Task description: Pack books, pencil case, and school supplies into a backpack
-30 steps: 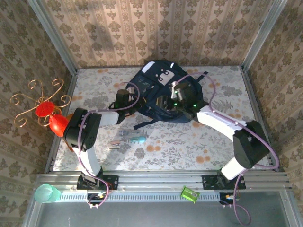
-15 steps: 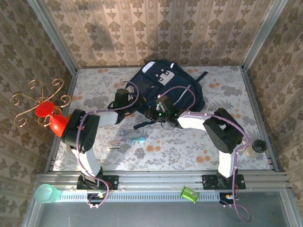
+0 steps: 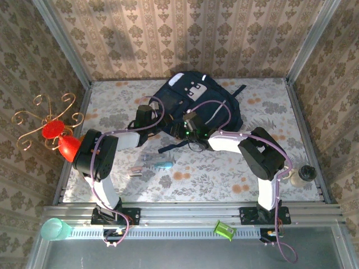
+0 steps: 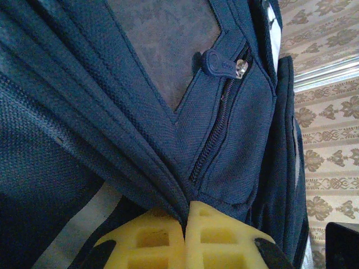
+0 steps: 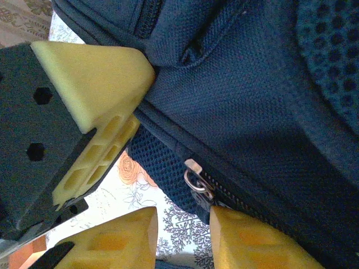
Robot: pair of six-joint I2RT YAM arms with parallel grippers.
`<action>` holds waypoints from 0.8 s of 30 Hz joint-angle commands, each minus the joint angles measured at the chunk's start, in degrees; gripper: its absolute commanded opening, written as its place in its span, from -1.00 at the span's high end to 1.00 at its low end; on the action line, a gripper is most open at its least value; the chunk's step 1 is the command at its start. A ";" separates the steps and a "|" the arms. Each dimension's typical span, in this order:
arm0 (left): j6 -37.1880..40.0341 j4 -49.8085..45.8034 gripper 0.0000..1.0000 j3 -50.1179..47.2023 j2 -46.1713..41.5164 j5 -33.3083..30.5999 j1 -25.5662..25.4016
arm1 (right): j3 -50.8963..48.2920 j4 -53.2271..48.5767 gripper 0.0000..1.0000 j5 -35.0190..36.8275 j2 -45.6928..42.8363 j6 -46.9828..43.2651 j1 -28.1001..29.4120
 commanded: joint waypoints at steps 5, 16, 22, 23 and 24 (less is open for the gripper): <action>0.19 0.62 1.00 -0.50 -1.65 4.03 -0.62 | 2.87 0.08 0.39 8.71 0.56 -1.17 -0.71; 0.04 1.02 1.00 -0.62 -1.29 4.08 -0.76 | 4.48 -3.34 0.31 18.46 2.56 -1.45 0.50; -0.25 1.37 1.00 -0.63 -1.29 4.04 -1.04 | 6.59 -4.07 0.28 20.83 4.72 -1.44 1.29; -0.34 1.37 1.00 -0.62 -1.29 4.12 -1.11 | 6.69 -3.90 0.28 21.22 5.05 -1.31 1.29; -0.42 1.37 1.00 -0.68 -1.31 4.08 -1.16 | 6.72 -3.36 0.29 21.40 5.28 -1.29 1.33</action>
